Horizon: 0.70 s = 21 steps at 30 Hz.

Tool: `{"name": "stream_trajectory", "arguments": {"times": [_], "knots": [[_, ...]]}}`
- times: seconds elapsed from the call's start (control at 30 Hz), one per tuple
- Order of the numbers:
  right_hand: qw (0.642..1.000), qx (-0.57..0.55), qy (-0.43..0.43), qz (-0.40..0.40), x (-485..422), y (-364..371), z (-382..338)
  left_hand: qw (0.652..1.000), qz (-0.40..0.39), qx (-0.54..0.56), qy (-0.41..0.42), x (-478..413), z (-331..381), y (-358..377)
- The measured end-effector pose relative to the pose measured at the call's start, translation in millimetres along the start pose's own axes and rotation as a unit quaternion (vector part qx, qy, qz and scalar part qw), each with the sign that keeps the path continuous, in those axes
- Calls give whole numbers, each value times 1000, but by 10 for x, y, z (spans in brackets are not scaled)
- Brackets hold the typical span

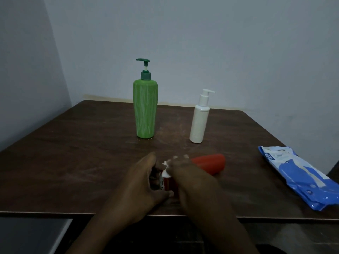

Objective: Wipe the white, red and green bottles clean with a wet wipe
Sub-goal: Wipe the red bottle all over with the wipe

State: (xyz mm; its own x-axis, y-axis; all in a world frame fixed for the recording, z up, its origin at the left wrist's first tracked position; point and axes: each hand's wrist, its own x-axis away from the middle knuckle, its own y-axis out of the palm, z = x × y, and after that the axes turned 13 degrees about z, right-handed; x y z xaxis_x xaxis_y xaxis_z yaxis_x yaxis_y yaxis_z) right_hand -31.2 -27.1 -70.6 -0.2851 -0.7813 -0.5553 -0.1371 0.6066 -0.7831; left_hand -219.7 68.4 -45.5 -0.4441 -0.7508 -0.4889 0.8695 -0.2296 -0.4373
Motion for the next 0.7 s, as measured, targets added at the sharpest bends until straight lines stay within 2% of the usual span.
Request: {"name": "stream_trajectory", "arguments": {"times": [0.1,0.17,0.23,0.33,0.43,0.5,0.57,0.7], "knots": [[996,-26,24,80,-87,-402,-174,1000,-8,2,-11,10,-7,-3],[991,-3,124,56,-165,-623,-21,1000,-7,5,-17,4,-33,4],[984,61,167,20,-223,-785,77,1000,-4,6,-14,3,-41,8],[990,42,133,18,-178,-637,-225,1000,-4,3,-7,8,-22,-4],[999,12,41,-18,-68,-280,-450,1000,-2,1,-1,3,-20,-6],[1000,-7,15,-15,-71,-334,-496,1000,-1,1,0,8,-17,1],[999,-14,40,1,-129,-584,-388,1000,-6,-1,-7,10,-21,7],[986,104,130,-32,-335,-990,102,1000,-6,9,3,11,-57,7]]}}
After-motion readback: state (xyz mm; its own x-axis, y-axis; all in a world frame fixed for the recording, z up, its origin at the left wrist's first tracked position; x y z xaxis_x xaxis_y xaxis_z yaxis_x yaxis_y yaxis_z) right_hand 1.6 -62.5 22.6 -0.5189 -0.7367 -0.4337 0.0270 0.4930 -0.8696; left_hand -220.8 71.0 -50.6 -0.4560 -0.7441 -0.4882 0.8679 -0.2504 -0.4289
